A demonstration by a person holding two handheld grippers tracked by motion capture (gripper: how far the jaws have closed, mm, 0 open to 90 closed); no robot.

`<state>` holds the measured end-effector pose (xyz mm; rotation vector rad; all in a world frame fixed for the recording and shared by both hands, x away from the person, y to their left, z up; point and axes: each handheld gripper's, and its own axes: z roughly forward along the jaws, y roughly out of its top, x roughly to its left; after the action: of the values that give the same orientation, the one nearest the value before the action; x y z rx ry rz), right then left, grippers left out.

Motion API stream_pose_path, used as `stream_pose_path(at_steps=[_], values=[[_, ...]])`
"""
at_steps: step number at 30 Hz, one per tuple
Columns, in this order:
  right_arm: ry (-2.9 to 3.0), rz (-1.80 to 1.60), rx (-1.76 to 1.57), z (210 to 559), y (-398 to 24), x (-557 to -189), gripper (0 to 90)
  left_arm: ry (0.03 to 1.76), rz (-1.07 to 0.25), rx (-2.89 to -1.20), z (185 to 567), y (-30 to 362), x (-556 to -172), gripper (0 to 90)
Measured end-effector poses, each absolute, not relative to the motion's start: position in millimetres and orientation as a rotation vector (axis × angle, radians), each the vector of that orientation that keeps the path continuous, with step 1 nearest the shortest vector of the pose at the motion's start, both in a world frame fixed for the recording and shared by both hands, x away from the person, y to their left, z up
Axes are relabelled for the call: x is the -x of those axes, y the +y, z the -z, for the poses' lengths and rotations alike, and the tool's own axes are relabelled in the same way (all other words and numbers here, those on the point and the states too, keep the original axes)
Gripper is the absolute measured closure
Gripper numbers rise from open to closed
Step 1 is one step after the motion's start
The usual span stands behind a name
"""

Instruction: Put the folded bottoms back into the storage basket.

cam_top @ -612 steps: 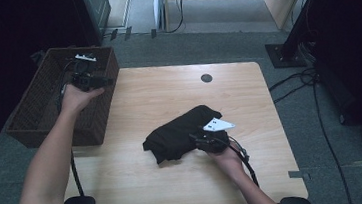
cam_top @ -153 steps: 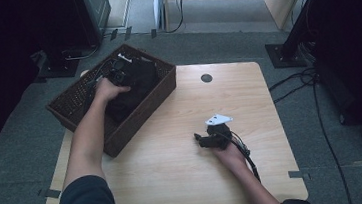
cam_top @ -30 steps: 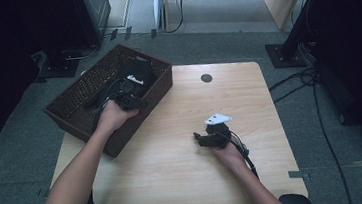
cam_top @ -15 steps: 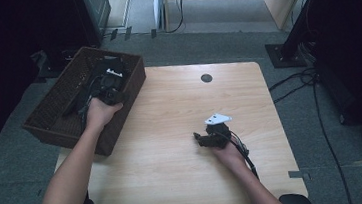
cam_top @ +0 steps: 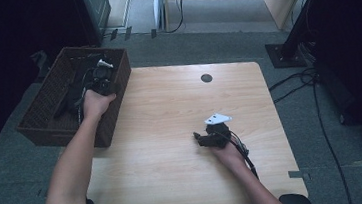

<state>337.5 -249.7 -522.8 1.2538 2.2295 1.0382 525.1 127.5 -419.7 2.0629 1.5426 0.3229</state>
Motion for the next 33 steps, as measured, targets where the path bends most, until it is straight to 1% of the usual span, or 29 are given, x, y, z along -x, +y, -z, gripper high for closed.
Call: stream_pose_path(at_steps=[7, 10, 17, 23, 28, 30, 33], values=[[2.229, -1.038, -1.254, 523, -250, -338, 29.7, 1.543, -0.305, -2.05, 419, 129, -526, 77.6], [2.229, -1.038, -1.254, 523, -250, -338, 29.7, 1.525, -0.289, -2.043, 419, 131, -524, 75.4], [2.228, -1.038, -1.254, 523, -250, -338, 29.8, 1.482, -0.277, -2.01, 408, 136, -514, 63.2], [2.226, -1.037, -1.258, 523, -249, -338, 30.0, 1.425, -0.293, -2.027, 394, 141, -496, 61.3], [2.226, -1.036, -1.258, 523, -249, -338, 30.0, 1.365, -0.31, -2.016, 380, 140, -484, 57.9], [2.226, -1.036, -1.258, 523, -249, -338, 30.0, 1.328, -0.289, -2.006, 375, 138, -478, 58.8], [2.226, -1.036, -1.258, 523, -249, -338, 30.0, 1.273, -0.285, -2.055, 371, 128, -471, 58.3]])
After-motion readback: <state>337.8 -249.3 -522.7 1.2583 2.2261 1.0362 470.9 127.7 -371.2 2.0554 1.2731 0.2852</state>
